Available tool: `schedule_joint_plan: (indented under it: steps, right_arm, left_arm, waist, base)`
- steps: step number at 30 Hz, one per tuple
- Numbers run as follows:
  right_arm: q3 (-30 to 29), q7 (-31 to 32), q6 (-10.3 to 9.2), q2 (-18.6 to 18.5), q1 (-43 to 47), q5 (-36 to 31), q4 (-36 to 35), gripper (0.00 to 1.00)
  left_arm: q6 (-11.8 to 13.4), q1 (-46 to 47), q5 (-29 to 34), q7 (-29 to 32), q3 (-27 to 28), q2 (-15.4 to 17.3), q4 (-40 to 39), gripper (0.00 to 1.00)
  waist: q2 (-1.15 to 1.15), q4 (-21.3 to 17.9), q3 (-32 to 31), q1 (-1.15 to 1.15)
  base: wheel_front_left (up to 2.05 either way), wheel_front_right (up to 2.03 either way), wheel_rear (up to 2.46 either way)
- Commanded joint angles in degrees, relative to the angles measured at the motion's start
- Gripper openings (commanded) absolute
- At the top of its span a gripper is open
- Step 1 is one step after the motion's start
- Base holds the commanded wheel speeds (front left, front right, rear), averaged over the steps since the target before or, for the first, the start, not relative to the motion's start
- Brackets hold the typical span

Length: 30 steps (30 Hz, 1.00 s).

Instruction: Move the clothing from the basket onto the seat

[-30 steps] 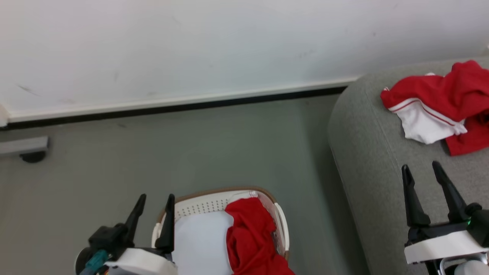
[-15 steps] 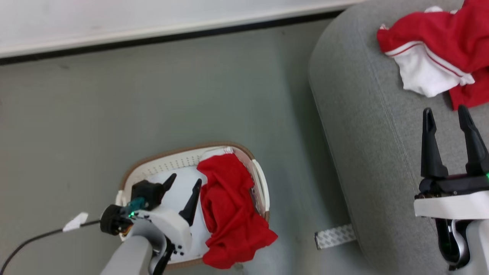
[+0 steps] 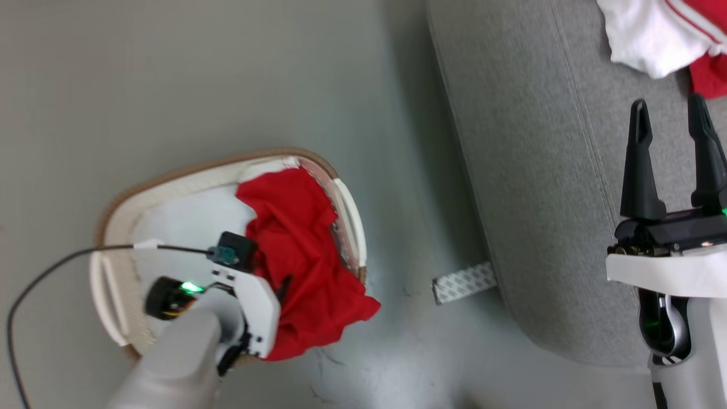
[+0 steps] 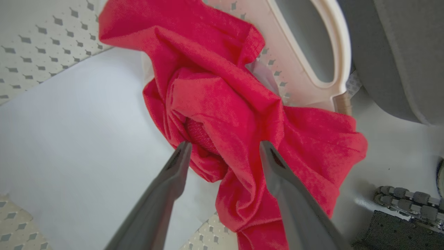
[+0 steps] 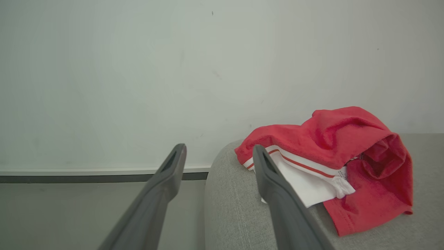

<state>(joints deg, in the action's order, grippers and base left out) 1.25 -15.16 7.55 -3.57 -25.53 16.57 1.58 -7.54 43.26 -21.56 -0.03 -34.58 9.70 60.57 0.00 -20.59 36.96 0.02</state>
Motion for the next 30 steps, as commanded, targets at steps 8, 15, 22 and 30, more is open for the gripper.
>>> schedule_joint_plan:
  steps: [8, 15, 22, 30]
  right_arm:
    - [0.7, 0.0, -0.13, 0.7, -1.7, 2.2, -1.7, 1.0]
    - [1.7, 0.0, -0.13, 0.7, -2.0, 4.9, -1.9, 1.0]
    - [2.0, 0.0, -0.13, 0.7, -2.3, 6.0, -1.2, 1.0]
    - [1.9, 0.0, -0.13, 0.7, -2.1, 5.1, -0.5, 1.0]
  left_arm:
    - [0.1, 4.2, -3.4, 4.2, -5.4, 2.6, 3.9, 1.0]
    - [0.1, 6.4, -7.0, 6.3, -9.4, 3.7, 4.8, 0.78]
    - [0.1, 7.2, -10.2, 6.0, -12.5, 4.3, 4.8, 0.0]
    - [0.1, 6.4, -13.2, 3.7, -15.3, 3.6, 4.5, 0.0]
  waist:
    - [0.0, -5.9, 7.4, -0.02]
    - [0.0, -7.5, 9.2, -0.02]
    - [0.0, -7.9, 9.2, -0.02]
    - [0.0, -6.9, 6.6, -0.02]
  base:
    - [0.0, 0.0, 0.0]
    - [0.0, 0.0, 0.0]
    - [0.0, 0.0, 0.0]
    - [0.0, 0.0, 0.0]
